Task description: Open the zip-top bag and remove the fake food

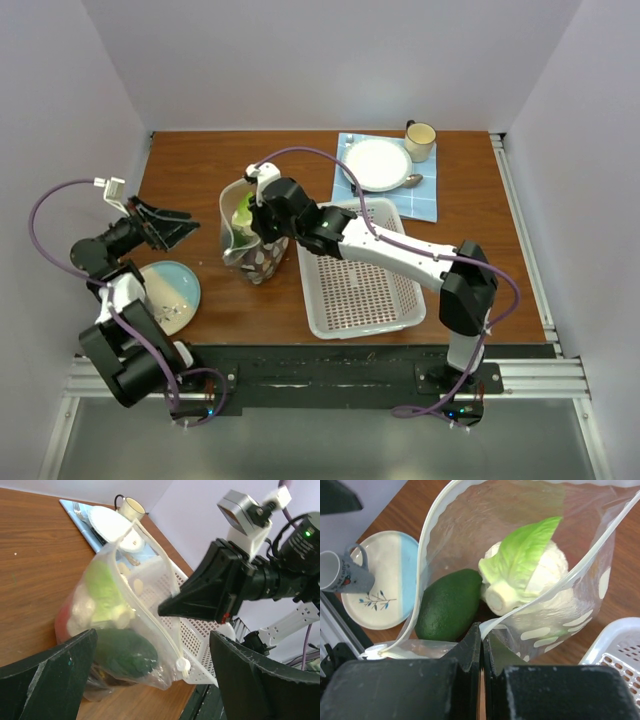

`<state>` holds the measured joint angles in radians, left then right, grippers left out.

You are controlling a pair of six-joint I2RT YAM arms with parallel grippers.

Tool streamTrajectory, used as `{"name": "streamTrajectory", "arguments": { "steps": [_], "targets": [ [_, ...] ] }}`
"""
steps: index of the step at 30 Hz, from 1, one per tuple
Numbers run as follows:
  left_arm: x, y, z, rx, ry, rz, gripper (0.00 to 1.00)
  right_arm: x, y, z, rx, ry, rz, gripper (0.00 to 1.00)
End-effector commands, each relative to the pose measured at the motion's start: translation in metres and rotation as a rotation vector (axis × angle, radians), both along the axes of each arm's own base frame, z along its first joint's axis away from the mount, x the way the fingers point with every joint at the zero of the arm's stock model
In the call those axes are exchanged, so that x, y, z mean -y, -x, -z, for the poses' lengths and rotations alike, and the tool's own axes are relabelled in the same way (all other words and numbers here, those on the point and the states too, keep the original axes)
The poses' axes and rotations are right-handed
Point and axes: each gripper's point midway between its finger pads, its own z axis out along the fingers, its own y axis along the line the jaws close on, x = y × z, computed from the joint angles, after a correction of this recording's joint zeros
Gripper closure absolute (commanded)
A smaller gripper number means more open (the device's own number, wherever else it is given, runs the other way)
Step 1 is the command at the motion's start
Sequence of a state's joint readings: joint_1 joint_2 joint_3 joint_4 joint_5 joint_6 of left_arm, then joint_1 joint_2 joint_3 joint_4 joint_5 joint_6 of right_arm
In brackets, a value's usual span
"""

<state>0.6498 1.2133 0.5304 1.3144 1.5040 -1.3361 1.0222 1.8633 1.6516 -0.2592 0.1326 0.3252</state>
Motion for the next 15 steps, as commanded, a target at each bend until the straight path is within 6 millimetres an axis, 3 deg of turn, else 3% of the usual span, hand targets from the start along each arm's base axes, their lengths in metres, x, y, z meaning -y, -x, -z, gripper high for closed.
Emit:
{"name": "streamTrajectory", "arguments": {
  "steps": [1, 3, 6, 8, 11, 13, 14, 15],
  "targets": [
    [0.003, 0.000, -0.002, 0.427, -0.419, 0.099, 0.00, -0.009, 0.020, -0.037, 0.037, -0.101, -0.052, 1.00],
    [0.018, -0.004, 0.005, 0.416, -0.394, 0.175, 0.00, -0.010, 0.024, -0.036, 0.034, -0.099, -0.061, 1.00],
    [0.044, 0.002, -0.004, 0.480, -0.384, 0.246, 0.00, -0.009, 0.028, -0.039, 0.038, -0.103, -0.059, 1.00],
    [0.045, -0.005, -0.015, 0.505, -0.360, 0.229, 0.00, -0.004, 0.030, -0.038, 0.038, -0.106, -0.055, 1.00],
    [0.040, -0.025, -0.045, 0.539, -0.342, 0.220, 0.00, 0.005, 0.035, -0.048, 0.045, -0.123, -0.054, 1.00],
    [0.037, -0.041, -0.103, 0.626, -0.319, 0.196, 0.00, 0.010, 0.039, -0.062, 0.060, -0.152, -0.059, 1.00],
    [0.028, -0.064, -0.116, 0.496, -0.215, 0.172, 0.00, 0.011, 0.040, -0.066, 0.063, -0.157, -0.059, 1.00],
    [0.014, -0.092, -0.167, 0.673, -0.261, 0.049, 0.00, 0.012, 0.040, -0.068, 0.065, -0.159, -0.061, 1.00]
  ]
}}
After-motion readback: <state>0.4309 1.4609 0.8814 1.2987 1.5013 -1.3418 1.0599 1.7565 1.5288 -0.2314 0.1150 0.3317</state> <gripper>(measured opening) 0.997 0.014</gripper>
